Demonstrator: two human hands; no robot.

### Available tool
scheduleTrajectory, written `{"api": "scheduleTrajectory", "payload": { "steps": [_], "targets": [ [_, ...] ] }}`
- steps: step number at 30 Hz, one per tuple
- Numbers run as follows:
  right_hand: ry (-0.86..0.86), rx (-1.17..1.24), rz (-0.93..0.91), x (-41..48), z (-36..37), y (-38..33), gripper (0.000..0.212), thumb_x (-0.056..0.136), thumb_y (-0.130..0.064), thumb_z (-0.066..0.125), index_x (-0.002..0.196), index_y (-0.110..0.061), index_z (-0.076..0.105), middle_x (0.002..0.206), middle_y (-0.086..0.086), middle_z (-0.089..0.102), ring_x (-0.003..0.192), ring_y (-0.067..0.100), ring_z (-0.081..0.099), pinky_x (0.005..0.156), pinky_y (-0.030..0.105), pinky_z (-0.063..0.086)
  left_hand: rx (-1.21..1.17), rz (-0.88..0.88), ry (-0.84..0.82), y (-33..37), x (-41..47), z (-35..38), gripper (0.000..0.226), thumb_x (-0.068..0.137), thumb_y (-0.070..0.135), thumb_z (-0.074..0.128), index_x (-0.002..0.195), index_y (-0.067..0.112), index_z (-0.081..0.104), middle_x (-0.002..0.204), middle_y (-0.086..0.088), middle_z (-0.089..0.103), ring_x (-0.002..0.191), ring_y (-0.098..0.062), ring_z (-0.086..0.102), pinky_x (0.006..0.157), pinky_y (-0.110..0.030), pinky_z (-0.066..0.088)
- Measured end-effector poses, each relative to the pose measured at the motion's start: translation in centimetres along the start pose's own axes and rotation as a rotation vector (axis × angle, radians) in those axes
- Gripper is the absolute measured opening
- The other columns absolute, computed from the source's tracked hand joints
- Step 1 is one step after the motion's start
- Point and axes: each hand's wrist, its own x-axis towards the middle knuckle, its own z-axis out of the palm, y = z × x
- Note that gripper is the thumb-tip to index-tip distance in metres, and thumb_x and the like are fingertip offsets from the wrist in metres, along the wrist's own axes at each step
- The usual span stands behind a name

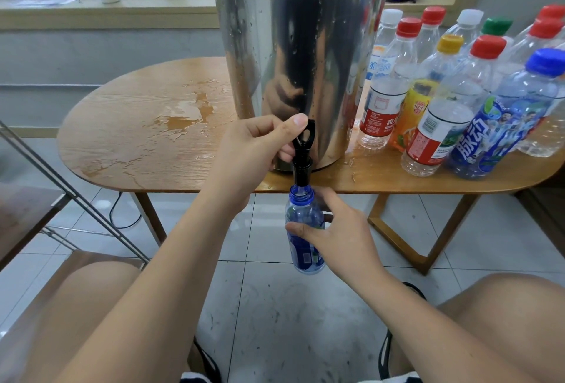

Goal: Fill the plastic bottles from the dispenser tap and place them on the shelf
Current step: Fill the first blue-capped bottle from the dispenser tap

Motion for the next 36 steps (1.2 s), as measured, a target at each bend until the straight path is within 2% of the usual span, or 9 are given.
{"api": "scheduleTrajectory", "payload": {
  "steps": [3,7,17,21,27,36],
  "targets": [
    [0.009,0.003,-0.002,0.0,-0.07,0.04,0.065,0.079,-0.05,0.093,0.133,-0.049,0.058,0.117,-0.031,0.068,0.104,-0.015,0.06,0.077,0.004,0.044,-0.006,0.005,0.003,-0.05,0.01,0.02,0.052,0.1,0.045,0.075,0.088,-0.004,0.073,0.074,-0.009,0.073,0.069,-0.014,0.066,0.064,-0.025,0.049],
    [0.004,-0.001,0.007,0.05,-0.03,-0.04,0.066,0.079,-0.05,0.093,0.134,-0.05,0.057,0.116,-0.033,0.066,0.103,-0.016,0.059,0.076,0.005,0.044,-0.002,0.002,-0.001,0.0,-0.01,0.02,0.047,0.1,0.047,0.075,0.084,0.002,0.075,0.074,-0.008,0.074,0.07,-0.014,0.067,0.065,-0.026,0.05],
    [-0.005,0.001,0.021,0.1,-0.02,-0.01,0.068,0.08,-0.049,0.092,0.138,-0.048,0.057,0.125,-0.027,0.069,0.11,-0.001,0.063,0.082,0.011,0.047,-0.005,0.008,0.005,0.02,-0.1,0.04,0.047,0.1,0.045,0.074,0.088,-0.001,0.075,0.075,-0.008,0.074,0.071,-0.013,0.067,0.064,-0.021,0.051],
    [-0.001,-0.008,0.02,0.1,0.02,0.0,0.069,0.08,-0.05,0.092,0.139,-0.047,0.056,0.124,-0.029,0.068,0.109,-0.002,0.063,0.083,0.011,0.048,0.012,0.016,0.005,0.03,-0.15,0.01,0.047,0.1,0.046,0.074,0.087,0.001,0.075,0.076,-0.009,0.075,0.072,-0.014,0.069,0.066,-0.022,0.053],
    [0.0,0.003,0.023,0.08,0.0,-0.11,0.067,0.079,-0.05,0.092,0.136,-0.049,0.057,0.117,-0.032,0.066,0.104,-0.012,0.061,0.08,0.009,0.046,0.017,0.017,0.013,0.0,-0.19,0.04,0.044,0.101,0.046,0.074,0.084,0.005,0.075,0.076,-0.01,0.075,0.072,-0.014,0.068,0.066,-0.022,0.053],
    [0.003,0.003,0.019,0.04,-0.05,-0.15,0.067,0.079,-0.049,0.093,0.136,-0.047,0.058,0.122,-0.027,0.07,0.108,-0.005,0.064,0.083,0.01,0.048,0.032,0.023,0.007,0.03,-0.22,0.05,0.043,0.101,0.046,0.073,0.085,0.006,0.076,0.075,-0.008,0.075,0.072,-0.014,0.069,0.067,-0.023,0.055]
  ]
}}
